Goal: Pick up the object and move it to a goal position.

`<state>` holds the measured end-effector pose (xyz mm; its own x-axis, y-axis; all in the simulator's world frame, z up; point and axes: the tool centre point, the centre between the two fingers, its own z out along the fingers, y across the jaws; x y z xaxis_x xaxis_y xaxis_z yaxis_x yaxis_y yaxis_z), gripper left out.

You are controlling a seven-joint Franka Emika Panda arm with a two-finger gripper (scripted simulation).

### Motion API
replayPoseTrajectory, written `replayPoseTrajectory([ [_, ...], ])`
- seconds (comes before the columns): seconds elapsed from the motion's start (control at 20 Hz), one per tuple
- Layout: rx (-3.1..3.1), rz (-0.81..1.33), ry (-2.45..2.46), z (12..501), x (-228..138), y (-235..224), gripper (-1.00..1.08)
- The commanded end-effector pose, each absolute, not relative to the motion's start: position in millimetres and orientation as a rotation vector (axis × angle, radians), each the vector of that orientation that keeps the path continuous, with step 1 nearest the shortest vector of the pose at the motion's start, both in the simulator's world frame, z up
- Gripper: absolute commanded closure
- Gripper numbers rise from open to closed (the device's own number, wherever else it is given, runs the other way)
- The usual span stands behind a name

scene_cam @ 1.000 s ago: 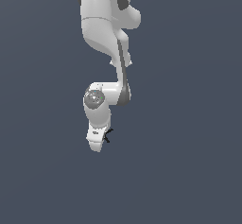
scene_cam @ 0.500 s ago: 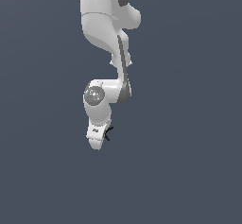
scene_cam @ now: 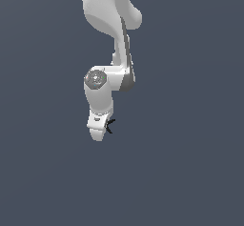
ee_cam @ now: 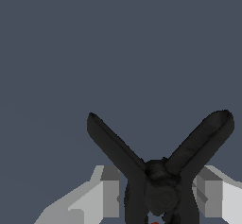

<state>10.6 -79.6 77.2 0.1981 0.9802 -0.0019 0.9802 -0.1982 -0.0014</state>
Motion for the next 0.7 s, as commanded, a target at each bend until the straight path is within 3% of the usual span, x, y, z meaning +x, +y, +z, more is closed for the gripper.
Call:
replayPoseTrajectory([
  [0.0,2.430,-0.003,1.988,97,2,-77,1.08],
  [0.65,2.429,-0.005,1.989,213,-45,-61,1.08],
])
